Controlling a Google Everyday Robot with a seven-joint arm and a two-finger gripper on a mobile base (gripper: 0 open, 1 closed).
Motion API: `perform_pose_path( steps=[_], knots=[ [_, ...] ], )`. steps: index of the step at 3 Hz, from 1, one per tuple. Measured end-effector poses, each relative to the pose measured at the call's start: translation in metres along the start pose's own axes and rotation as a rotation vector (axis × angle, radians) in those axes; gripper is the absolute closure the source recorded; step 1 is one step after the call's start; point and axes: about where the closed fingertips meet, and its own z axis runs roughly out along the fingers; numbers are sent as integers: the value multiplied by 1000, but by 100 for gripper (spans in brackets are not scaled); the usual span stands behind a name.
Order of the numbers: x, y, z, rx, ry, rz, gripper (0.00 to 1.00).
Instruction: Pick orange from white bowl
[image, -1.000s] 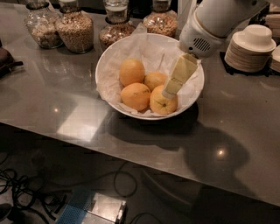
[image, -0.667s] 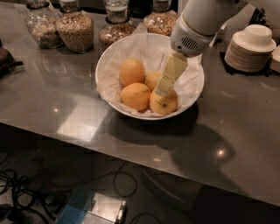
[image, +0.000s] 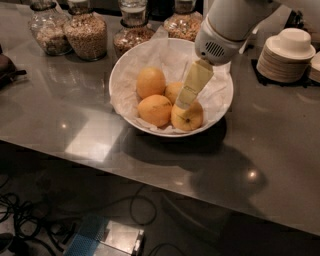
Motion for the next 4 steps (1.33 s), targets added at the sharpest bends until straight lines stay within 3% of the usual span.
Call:
perform_pose_path(
  steps=[1, 2, 3, 4],
  knots=[
    [13, 6, -19, 150, 85, 88, 0],
    [25, -3, -24, 207, 111, 156, 0],
    [24, -3, -24, 206, 111, 156, 0],
    [32, -4, -20, 231, 133, 228, 0]
  ],
)
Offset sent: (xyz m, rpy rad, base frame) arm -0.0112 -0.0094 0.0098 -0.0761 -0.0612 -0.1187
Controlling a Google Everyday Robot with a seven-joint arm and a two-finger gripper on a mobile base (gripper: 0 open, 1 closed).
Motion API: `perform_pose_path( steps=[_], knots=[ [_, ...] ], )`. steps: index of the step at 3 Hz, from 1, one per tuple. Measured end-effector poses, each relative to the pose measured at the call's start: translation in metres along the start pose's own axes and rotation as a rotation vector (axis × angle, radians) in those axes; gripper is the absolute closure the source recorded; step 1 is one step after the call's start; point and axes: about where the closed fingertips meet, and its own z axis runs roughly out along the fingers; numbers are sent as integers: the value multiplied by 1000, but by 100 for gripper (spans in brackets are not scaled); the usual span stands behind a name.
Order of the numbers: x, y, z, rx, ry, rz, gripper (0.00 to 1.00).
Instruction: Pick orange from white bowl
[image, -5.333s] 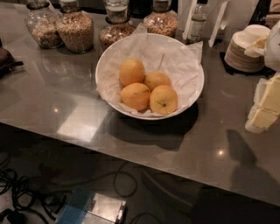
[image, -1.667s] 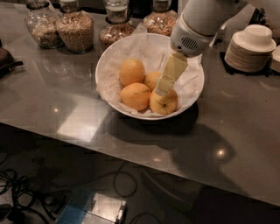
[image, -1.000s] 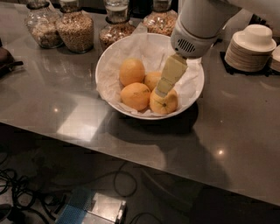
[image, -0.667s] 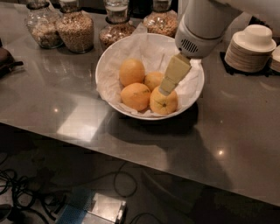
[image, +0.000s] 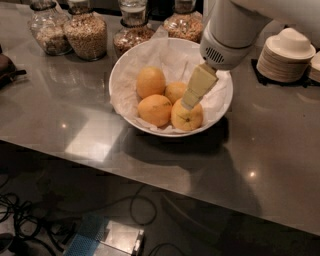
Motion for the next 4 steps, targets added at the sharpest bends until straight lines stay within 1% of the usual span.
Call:
perform_pose_path(
  steps=[1, 2, 3, 4],
  knots=[
    [17, 22, 14, -9, -3, 123, 0],
    [26, 55, 40, -45, 8, 180, 0],
    [6, 46, 16, -7, 4, 173, 0],
    [6, 46, 16, -7, 4, 173, 0]
  ],
)
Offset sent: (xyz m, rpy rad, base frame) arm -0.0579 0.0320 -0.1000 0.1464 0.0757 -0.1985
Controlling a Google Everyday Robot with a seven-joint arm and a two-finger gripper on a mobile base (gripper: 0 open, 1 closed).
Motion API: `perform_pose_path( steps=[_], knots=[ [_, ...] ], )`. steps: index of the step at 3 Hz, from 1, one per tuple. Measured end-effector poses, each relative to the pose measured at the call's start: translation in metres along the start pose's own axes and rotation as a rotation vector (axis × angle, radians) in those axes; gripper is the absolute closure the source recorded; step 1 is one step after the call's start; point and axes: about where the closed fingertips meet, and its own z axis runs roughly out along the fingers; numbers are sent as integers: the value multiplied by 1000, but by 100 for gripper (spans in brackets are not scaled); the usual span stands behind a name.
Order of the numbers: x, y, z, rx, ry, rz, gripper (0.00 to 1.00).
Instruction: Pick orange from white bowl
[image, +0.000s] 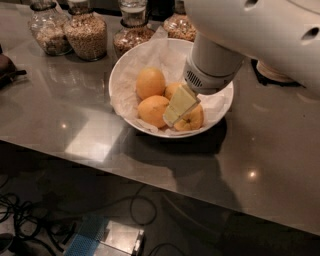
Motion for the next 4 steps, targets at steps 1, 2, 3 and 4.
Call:
perform_pose_path(
  steps=[1, 2, 3, 4],
  knots=[
    [0, 0, 0, 0, 0, 0, 19],
    [0, 0, 0, 0, 0, 0, 26],
    [-7, 5, 13, -13, 22, -1, 13],
    [-11, 12, 29, -38, 59, -4, 6]
  ],
)
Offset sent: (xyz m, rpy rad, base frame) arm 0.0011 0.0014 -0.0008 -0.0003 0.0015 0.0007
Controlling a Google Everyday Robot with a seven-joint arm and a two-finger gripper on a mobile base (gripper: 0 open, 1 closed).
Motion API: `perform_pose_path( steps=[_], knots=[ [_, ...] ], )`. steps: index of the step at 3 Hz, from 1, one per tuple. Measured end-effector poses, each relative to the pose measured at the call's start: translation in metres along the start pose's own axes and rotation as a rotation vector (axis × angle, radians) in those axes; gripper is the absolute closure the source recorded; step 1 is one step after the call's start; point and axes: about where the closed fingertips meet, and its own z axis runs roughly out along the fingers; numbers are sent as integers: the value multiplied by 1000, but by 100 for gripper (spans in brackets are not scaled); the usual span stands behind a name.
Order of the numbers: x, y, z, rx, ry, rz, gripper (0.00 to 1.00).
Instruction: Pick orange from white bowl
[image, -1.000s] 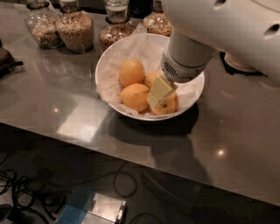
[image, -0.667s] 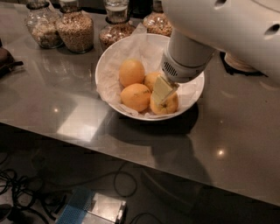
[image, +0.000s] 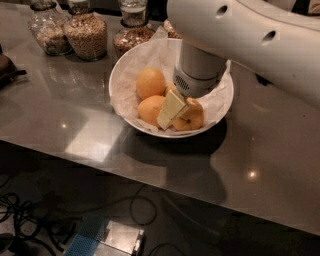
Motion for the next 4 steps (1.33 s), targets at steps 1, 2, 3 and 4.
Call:
perform_pose_path(
  steps=[1, 2, 3, 4],
  knots=[
    [-4, 4, 11, -17, 22, 0, 22],
    [-3, 4, 19, -26, 38, 16, 46],
    [-1, 0, 23, -33, 44, 32, 57],
    [6, -4, 27, -48, 52, 56, 38]
  ],
)
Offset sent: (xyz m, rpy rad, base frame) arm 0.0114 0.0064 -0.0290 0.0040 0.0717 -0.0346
